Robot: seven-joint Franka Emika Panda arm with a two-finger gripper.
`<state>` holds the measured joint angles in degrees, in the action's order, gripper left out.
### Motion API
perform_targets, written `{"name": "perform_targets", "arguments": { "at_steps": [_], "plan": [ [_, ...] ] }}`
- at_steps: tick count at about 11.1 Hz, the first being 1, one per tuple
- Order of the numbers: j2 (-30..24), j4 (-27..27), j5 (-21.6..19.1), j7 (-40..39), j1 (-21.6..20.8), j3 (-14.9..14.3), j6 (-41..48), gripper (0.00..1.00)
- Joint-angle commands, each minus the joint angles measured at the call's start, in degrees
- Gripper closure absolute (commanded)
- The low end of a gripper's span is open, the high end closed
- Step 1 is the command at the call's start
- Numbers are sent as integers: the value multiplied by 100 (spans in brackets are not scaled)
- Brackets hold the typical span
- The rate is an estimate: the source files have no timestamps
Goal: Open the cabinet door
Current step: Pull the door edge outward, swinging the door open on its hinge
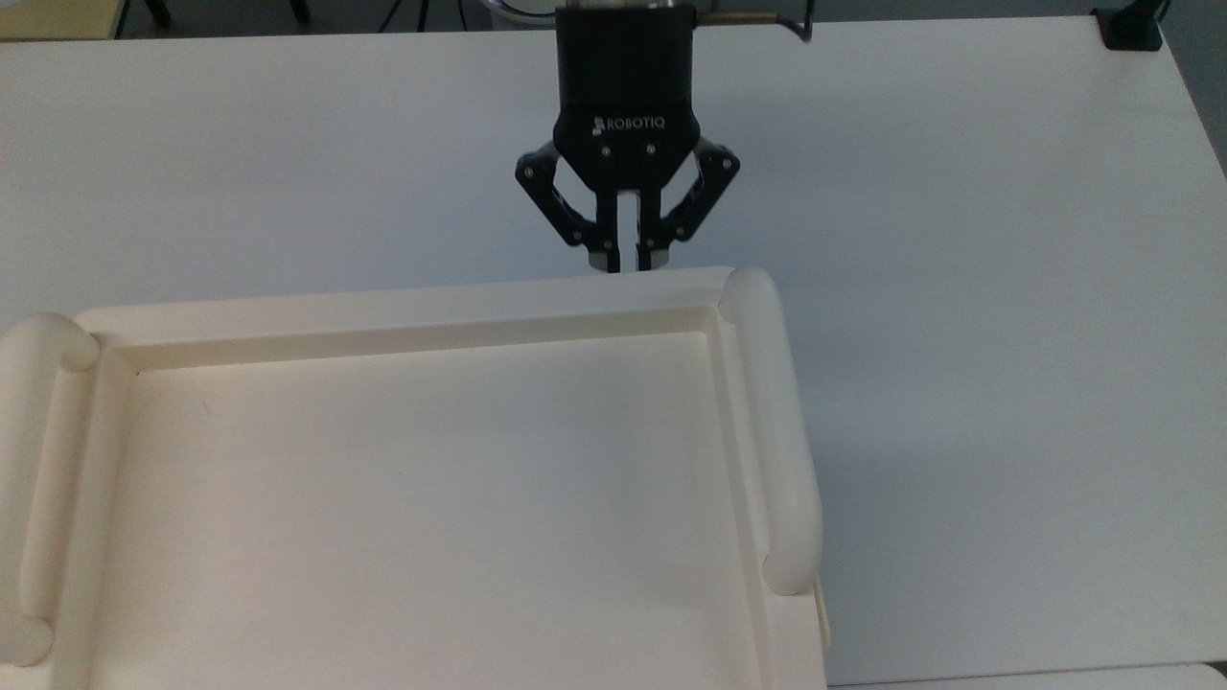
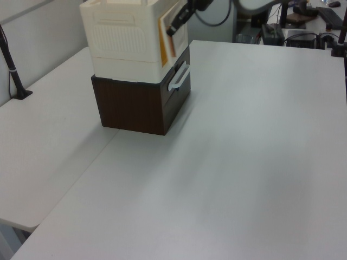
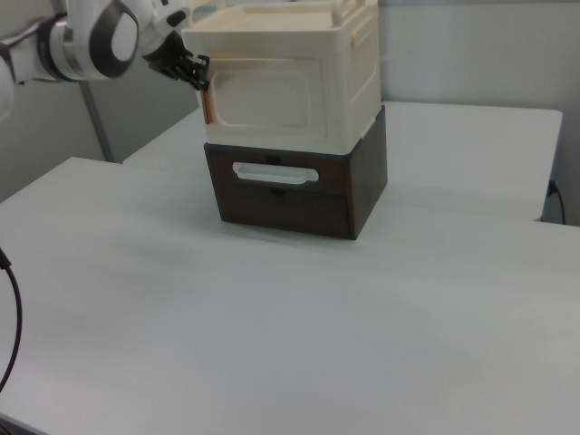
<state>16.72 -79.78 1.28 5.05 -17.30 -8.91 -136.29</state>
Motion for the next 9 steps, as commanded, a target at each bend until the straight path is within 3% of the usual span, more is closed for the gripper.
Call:
{"name": "perform_targets", "arguments": {
  "at_steps": [1,3,6,9],
  "plan": [
    [-1116,-653,-478,-932,401,108,1572,76],
    [-1389,-653,-515,-1058,647,109,2865,0],
    [-1749,-740,-515,-1638,1104,109,4343,0],
    [-1935,-776,-515,-1490,1421,109,5319,0]
  ]
}}
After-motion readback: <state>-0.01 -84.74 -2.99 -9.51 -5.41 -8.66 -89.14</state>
